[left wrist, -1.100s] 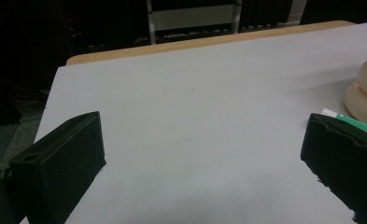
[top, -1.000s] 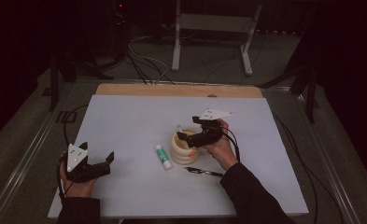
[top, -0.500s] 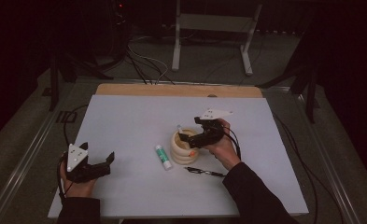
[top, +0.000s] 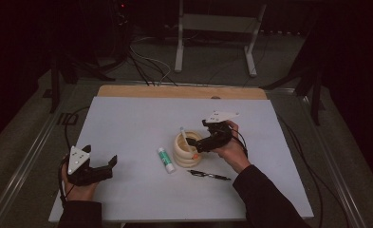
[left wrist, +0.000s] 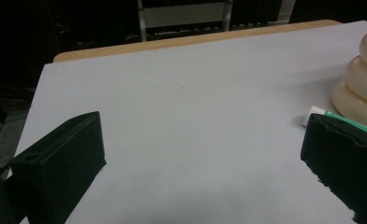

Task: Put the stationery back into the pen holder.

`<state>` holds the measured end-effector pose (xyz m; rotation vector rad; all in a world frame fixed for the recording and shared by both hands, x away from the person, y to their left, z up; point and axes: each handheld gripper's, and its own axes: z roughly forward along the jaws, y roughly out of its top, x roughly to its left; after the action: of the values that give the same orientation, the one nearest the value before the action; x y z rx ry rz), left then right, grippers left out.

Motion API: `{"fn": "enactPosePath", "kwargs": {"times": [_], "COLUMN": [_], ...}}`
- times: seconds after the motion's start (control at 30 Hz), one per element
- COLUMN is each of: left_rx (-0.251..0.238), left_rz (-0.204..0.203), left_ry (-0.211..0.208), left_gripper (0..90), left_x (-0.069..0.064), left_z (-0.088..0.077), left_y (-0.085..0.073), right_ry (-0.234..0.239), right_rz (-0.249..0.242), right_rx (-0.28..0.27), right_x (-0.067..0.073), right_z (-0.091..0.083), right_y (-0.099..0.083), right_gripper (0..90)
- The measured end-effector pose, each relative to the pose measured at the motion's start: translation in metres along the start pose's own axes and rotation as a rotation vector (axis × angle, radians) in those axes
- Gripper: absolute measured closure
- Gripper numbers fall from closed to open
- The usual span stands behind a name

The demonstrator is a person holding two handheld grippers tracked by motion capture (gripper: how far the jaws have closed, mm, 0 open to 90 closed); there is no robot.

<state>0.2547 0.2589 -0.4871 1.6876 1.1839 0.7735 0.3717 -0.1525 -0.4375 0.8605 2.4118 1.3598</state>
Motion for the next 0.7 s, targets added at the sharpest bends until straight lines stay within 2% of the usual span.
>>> {"fn": "enactPosePath", "kwargs": {"times": [0.7], "left_rx": [-0.009], "left_rz": [-0.01], "left_ry": [0.011], "left_gripper": [0.1], "left_x": [0.0], "left_z": [-0.001], "left_y": [0.0], "right_ry": [-0.021], "right_rz": [-0.02], "right_rx": [0.06], "right_x": [-0.009], "right_z": [-0.024], "right_y": [-0.01], "right_gripper": [1.7]}}
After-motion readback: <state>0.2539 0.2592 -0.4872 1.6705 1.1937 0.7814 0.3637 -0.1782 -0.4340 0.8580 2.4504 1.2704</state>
